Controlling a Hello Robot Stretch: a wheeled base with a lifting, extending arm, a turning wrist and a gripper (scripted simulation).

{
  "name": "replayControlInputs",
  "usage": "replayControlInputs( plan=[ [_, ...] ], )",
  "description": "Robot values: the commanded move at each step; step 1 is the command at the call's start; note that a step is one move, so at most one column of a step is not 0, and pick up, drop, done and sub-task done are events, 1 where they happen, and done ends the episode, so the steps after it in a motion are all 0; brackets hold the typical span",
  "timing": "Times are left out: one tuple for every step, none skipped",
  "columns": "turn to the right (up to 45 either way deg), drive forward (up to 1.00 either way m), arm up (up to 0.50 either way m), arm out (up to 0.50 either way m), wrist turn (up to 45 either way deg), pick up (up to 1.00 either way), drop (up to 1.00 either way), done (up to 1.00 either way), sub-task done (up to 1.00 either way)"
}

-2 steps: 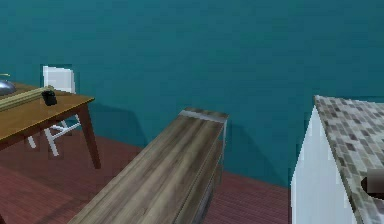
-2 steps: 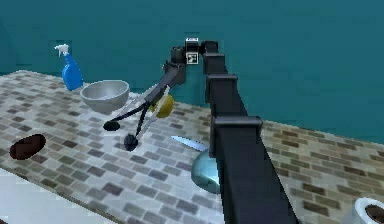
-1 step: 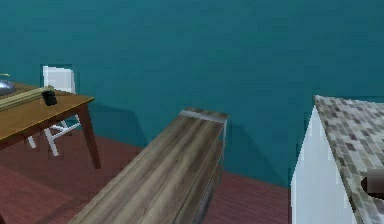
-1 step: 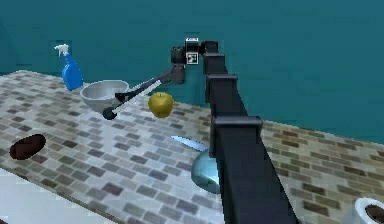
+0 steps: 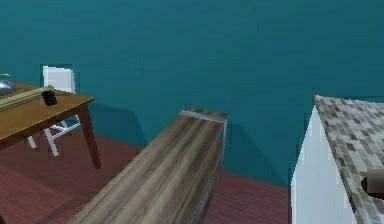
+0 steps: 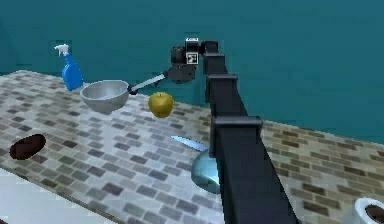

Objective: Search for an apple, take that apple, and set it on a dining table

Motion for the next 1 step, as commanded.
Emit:
replayControlInputs(
  plan=[
    [0.0, 0.00, 0.00, 0.00, 15.0, 0.00, 0.00, 0.00, 0.00]
  ],
)
